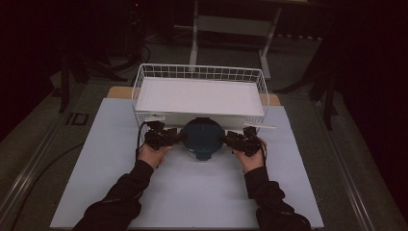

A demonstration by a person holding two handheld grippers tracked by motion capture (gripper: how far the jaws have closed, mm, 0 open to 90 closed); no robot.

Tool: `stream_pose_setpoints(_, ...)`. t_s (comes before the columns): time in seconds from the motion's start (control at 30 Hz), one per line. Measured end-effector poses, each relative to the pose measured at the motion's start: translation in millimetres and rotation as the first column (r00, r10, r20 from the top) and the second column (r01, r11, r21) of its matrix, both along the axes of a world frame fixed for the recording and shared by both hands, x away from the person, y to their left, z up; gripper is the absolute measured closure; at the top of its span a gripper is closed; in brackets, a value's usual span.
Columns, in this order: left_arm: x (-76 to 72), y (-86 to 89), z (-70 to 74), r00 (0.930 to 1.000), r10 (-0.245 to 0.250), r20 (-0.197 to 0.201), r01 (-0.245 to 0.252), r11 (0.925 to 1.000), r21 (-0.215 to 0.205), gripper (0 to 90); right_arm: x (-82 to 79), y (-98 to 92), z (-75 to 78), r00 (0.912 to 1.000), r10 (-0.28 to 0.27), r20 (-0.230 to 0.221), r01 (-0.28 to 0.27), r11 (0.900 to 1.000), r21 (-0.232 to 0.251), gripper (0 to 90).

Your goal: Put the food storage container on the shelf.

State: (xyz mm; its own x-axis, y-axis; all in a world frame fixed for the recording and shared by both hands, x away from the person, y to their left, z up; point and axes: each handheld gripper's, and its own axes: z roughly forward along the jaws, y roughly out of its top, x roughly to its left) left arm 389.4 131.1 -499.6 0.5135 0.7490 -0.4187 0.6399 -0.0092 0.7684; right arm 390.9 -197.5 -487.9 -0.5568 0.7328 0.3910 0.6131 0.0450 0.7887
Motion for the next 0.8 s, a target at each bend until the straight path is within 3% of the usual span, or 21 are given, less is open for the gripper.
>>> stream_pose_setpoints(0.13, -3.3, 4.7, 2.7, 0.9997, 0.025, 0.003, -0.025, 0.9981, -0.057, 36.2, -4.9, 1.5, 4.6, 0.9998, 0.007, 0.017, -0.007, 1.000, -0.002, 40.2)
stream_pose_setpoints(0.23, -10.8, 8.0, 4.6, 0.9999, -0.014, 0.000, 0.014, 0.9945, -0.103, 30.4, -9.8, 1.0, 9.0, 0.9995, 0.007, 0.030, -0.007, 1.000, 0.000, 39.0)
stream_pose_setpoints(0.3, -14.3, 10.3, 5.7, 0.9989, -0.042, 0.022, 0.044, 0.9954, -0.086, 27.9, -16.0, 0.5, 13.7, 0.9993, 0.014, 0.033, -0.015, 1.000, 0.007, 39.0)
stream_pose_setpoints(0.37, -20.6, 11.6, 8.2, 0.9974, -0.064, 0.032, 0.067, 0.9926, -0.101, 25.5, -18.7, 0.5, 15.1, 0.9991, 0.020, 0.038, -0.020, 1.000, 0.003, 39.0)
stream_pose_setpoints(0.53, -37.0, 13.7, 11.8, 0.9865, -0.151, 0.063, 0.156, 0.9839, -0.086, 11.6, -34.0, 3.2, 20.7, 0.9972, 0.067, 0.033, -0.067, 0.998, 0.011, 39.2)
stream_pose_setpoints(0.57, -43.8, 12.3, 11.3, 0.9809, -0.188, 0.051, 0.191, 0.9786, -0.075, 3.7, -41.3, 6.2, 22.1, 0.9959, 0.082, 0.037, -0.083, 0.997, 0.009, 39.9)
stream_pose_setpoints(0.6, -43.8, 12.3, 11.3, 0.9809, -0.188, 0.051, 0.191, 0.9786, -0.075, 0.2, -41.3, 6.2, 22.1, 0.9959, 0.082, 0.037, -0.083, 0.997, 0.009, 39.9)
stream_pose_setpoints(0.8, -65.7, 13.4, 12.0, 0.9761, -0.204, 0.076, 0.209, 0.9753, -0.072, 0.2, -63.0, 19.8, 17.2, 0.9912, 0.132, 0.004, -0.132, 0.991, 0.003, 50.2)
